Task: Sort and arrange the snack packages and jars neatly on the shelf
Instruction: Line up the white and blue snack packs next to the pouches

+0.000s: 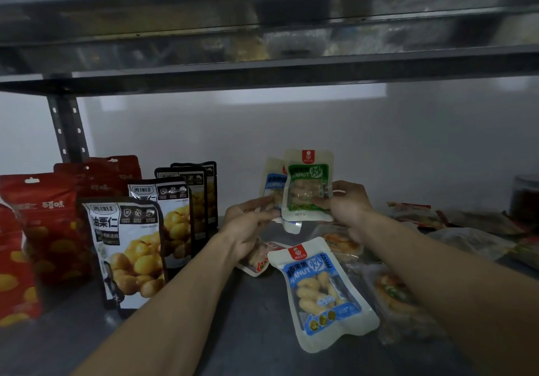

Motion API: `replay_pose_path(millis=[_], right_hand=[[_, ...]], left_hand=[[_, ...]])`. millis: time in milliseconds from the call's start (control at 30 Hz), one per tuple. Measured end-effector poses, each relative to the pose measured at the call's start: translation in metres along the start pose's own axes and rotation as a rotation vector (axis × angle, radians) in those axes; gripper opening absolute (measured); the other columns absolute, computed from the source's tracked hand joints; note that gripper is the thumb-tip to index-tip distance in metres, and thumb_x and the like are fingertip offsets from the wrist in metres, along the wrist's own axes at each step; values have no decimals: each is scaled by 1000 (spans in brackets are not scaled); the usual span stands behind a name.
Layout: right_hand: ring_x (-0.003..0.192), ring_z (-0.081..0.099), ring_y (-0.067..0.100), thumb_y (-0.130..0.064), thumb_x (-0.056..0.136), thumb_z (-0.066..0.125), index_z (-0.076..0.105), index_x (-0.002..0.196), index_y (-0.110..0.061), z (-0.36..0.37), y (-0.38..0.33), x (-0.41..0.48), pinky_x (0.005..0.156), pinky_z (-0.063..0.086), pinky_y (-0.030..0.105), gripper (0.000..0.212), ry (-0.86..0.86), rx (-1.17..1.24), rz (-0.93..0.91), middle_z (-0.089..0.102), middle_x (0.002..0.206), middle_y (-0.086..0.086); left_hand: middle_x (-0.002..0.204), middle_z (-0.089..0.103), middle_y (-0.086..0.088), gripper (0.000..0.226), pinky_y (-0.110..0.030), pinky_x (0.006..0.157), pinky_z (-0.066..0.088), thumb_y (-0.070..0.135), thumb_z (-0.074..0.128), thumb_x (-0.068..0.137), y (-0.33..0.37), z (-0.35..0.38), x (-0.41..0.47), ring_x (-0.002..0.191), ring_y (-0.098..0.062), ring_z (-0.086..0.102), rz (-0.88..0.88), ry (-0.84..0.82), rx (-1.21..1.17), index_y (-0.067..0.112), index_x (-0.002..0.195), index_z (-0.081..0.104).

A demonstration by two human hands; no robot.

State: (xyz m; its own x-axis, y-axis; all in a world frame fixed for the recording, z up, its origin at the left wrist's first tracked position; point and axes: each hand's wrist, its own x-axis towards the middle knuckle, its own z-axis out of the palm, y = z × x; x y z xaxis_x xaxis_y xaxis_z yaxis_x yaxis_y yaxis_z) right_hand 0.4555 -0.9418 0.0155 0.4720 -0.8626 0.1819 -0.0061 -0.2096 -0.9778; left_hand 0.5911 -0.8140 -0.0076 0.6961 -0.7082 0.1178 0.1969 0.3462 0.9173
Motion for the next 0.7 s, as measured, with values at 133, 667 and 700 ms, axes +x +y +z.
replay_pose_path(millis=[133, 667, 700], right_hand=[[88, 68, 21, -9, 77, 80, 64, 105, -12, -2, -2, -1, 70, 58, 33, 32, 6, -16, -15, 69, 105, 7], [81, 70, 28, -1, 79, 76, 62, 101, -9, 9, 7, -1, 68, 61, 41, 27, -23, 15, 70, 69, 102, 14], [81, 70, 28, -1, 80, 76, 62, 103, -8, 8, 7, -1, 67, 61, 41, 28, -23, 16, 72, 69, 102, 14]], left_hand=[[97, 71, -12, 41, -26, 63, 58, -17, 73, 67, -1, 0, -1, 82, -20, 71, -7, 36, 93, 7, 100, 72], [103, 68, -14, 24, -25, 64, 53, 3, 73, 80, -17, -4, 18, 87, -19, 66, 36, 198, 396, 2, 104, 67], [106, 67, -14, 25, -28, 69, 54, 6, 74, 81, -18, -5, 19, 92, -22, 65, 42, 199, 462, 3, 104, 66]])
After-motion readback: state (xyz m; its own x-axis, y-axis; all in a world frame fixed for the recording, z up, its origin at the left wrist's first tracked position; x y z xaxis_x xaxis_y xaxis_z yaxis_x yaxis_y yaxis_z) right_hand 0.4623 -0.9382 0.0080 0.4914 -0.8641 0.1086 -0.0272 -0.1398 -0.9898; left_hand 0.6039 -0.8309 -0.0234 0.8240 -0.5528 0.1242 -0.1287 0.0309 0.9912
